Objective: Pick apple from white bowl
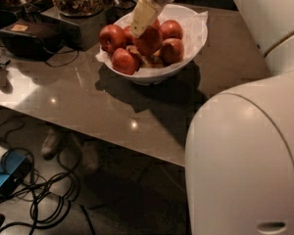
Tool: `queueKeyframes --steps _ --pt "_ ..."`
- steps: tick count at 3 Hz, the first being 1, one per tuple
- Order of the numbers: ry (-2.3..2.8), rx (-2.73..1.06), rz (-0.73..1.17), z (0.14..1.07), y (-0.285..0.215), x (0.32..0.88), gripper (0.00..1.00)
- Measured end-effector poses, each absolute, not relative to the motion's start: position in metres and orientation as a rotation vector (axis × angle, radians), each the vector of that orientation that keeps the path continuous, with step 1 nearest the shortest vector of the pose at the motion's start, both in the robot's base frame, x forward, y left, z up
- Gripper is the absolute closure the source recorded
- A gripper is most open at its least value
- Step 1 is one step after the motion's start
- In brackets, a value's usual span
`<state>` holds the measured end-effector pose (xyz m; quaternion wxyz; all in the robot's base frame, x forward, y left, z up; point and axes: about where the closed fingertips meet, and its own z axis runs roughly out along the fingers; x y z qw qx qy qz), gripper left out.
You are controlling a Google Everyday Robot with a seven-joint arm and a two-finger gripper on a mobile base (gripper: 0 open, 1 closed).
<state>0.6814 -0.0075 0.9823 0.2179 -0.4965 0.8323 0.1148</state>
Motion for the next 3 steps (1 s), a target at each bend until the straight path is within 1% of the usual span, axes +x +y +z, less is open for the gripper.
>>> queueKeyframes --steps 1,2,3 --pt "2.289 -1.384 0.295 0.9898 -0.0031 0.6757 1.0" --pt "2.289 -1.384 0.295 0.9898 -0.0031 0.6757 0.81" --pt "2.289 -1.384 0.295 0.9898 -0.0031 0.6757 0.58"
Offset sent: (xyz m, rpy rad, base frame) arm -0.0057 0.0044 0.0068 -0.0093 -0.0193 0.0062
